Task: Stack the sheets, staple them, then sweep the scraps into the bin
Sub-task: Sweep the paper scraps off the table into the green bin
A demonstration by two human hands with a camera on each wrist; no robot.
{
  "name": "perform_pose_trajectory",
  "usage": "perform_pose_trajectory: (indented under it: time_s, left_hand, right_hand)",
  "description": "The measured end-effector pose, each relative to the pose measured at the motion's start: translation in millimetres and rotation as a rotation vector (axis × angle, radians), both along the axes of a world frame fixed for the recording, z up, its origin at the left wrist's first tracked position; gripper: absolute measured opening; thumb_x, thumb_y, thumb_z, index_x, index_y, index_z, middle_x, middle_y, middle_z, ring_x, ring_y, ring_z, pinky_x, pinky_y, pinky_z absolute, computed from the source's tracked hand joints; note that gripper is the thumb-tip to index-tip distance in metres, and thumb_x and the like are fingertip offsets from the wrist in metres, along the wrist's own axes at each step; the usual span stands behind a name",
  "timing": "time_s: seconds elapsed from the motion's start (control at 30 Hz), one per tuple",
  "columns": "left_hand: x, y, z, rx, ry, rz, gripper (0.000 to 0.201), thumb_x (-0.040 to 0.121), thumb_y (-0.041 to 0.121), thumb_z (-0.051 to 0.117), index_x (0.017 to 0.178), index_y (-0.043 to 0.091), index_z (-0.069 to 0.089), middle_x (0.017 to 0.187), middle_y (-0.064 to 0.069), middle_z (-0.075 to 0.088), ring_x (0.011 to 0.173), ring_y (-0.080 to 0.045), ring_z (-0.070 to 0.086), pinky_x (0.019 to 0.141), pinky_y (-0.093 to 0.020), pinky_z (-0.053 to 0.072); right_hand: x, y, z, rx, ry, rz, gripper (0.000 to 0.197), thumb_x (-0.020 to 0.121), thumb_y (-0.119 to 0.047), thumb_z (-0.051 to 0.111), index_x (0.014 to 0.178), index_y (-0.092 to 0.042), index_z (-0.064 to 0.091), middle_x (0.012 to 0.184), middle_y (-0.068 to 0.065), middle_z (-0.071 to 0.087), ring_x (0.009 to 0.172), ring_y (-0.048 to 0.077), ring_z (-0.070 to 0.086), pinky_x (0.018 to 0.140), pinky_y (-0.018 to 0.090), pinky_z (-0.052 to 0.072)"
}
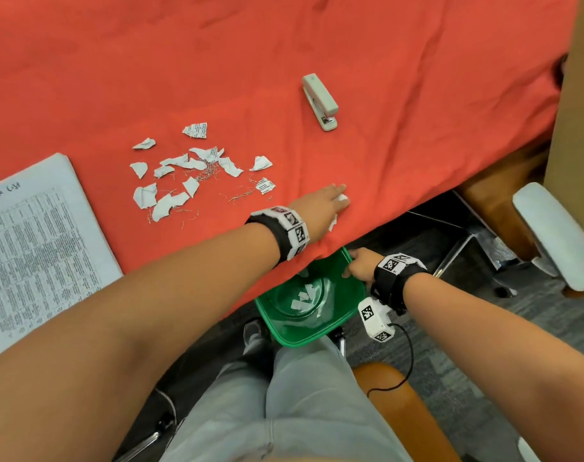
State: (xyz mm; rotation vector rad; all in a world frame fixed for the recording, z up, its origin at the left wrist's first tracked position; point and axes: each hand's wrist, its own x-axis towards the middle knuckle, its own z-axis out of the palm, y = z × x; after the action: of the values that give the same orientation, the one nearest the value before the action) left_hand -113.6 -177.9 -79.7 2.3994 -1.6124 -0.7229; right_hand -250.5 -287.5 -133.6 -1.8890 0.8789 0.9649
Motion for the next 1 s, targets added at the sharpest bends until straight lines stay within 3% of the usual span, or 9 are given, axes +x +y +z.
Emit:
perform_pose_trajectory:
  time_s: [0.1, 0.17, 0.27, 0.37, 0.43, 0.57, 0.67, 0.8, 1.0]
  left_hand:
    - [-22.8, 31.2, 6.5, -0.053, 0.029, 0.015, 0.053, 0.092, 0.008, 0.054, 0.143, 0.012, 0.040, 0.153, -0.012, 0.030, 0.137, -0.029, 0.034, 0.111, -0.041, 0.036]
    - [-38.9, 49.0, 13.6, -0.063, 0.034, 0.008, 0.045, 0.091, 0.007, 0.055, 0.135, 0.011, 0.046, 0.140, -0.014, 0.040, 0.122, -0.030, 0.045, 0.096, -0.042, 0.046]
    - [-56.3, 64.4, 15.3, 0.032, 0.125, 0.071, 0.034, 0.095, 0.007, 0.047, 0.129, 0.008, 0.049, 0.132, -0.014, 0.043, 0.117, -0.029, 0.048, 0.092, -0.037, 0.042]
    - [-71.7, 80.8, 12.8, 0.084, 0.141, 0.018, 0.040, 0.091, 0.001, 0.051, 0.130, 0.006, 0.051, 0.124, -0.014, 0.046, 0.110, -0.030, 0.050, 0.091, -0.041, 0.047]
    - [-74.8, 89.6, 15.5, 0.065, 0.151, -0.010, 0.044, 0.091, 0.009, 0.055, 0.135, 0.013, 0.050, 0.120, -0.008, 0.048, 0.110, -0.025, 0.050, 0.086, -0.041, 0.049]
    - [-47.1, 91.0, 32.3, -0.115, 0.167, 0.260, 0.039, 0.095, 0.023, 0.051, 0.133, 0.016, 0.052, 0.120, -0.006, 0.052, 0.116, -0.022, 0.048, 0.096, -0.037, 0.045]
    - [-6.3, 88.7, 30.2, -0.164, 0.084, 0.490, 0.045, 0.093, 0.026, 0.052, 0.136, 0.013, 0.047, 0.132, -0.010, 0.046, 0.127, -0.027, 0.042, 0.107, -0.038, 0.036]
    - [27.2, 92.4, 14.2, -0.045, 0.017, 0.657, 0.064, 0.093, 0.033, 0.052, 0.148, 0.010, 0.028, 0.155, -0.018, 0.020, 0.144, -0.033, 0.016, 0.119, -0.039, 0.016]
    - [-0.4, 93.4, 10.2, 0.043, 0.006, 0.465, 0.071, 0.093, 0.040, 0.048, 0.149, 0.006, 0.020, 0.158, -0.014, 0.012, 0.146, -0.032, 0.010, 0.120, -0.043, 0.017]
  right_hand:
    - [0.6, -6.0, -2.2, -0.025, 0.002, 0.009, 0.037, 0.079, -0.003, 0.065, 0.116, -0.008, 0.065, 0.106, 0.019, 0.070, 0.082, 0.027, 0.065, 0.046, 0.019, 0.049]
    - [1.0, -7.8, -3.3, -0.034, 0.013, 0.010, 0.036, 0.079, -0.004, 0.067, 0.114, -0.008, 0.065, 0.100, 0.016, 0.070, 0.080, 0.027, 0.066, 0.049, 0.019, 0.050]
    - [0.4, -7.8, -6.2, -0.025, 0.027, 0.011, 0.033, 0.079, -0.003, 0.066, 0.112, -0.007, 0.065, 0.093, 0.015, 0.068, 0.066, 0.023, 0.062, 0.034, 0.013, 0.044]
    - [0.0, -8.2, -10.4, -0.036, 0.051, 0.018, 0.031, 0.077, -0.005, 0.068, 0.109, -0.002, 0.065, 0.101, 0.021, 0.070, 0.079, 0.030, 0.066, 0.042, 0.020, 0.050]
    - [-1.0, -8.6, -13.0, -0.033, 0.052, 0.025, 0.028, 0.077, -0.006, 0.069, 0.104, -0.002, 0.066, 0.100, 0.021, 0.071, 0.078, 0.030, 0.066, 0.047, 0.023, 0.053]
    - [-2.7, -7.7, -18.3, -0.003, 0.029, -0.016, 0.027, 0.075, -0.001, 0.068, 0.102, 0.002, 0.067, 0.099, 0.023, 0.070, 0.090, 0.035, 0.069, 0.084, 0.042, 0.057]
    - [-1.8, -4.6, -16.2, 0.024, 0.029, -0.022, 0.025, 0.078, 0.003, 0.064, 0.103, -0.002, 0.065, 0.103, 0.026, 0.069, 0.094, 0.037, 0.068, 0.087, 0.044, 0.056]
    - [2.1, -3.1, -13.4, 0.021, 0.043, -0.012, 0.034, 0.080, 0.002, 0.064, 0.114, 0.000, 0.061, 0.107, 0.028, 0.068, 0.097, 0.038, 0.067, 0.087, 0.045, 0.055]
    - [10.2, -1.7, -9.5, -0.033, 0.047, 0.045, 0.037, 0.076, -0.006, 0.069, 0.112, -0.003, 0.062, 0.108, 0.024, 0.067, 0.097, 0.036, 0.066, 0.087, 0.046, 0.055]
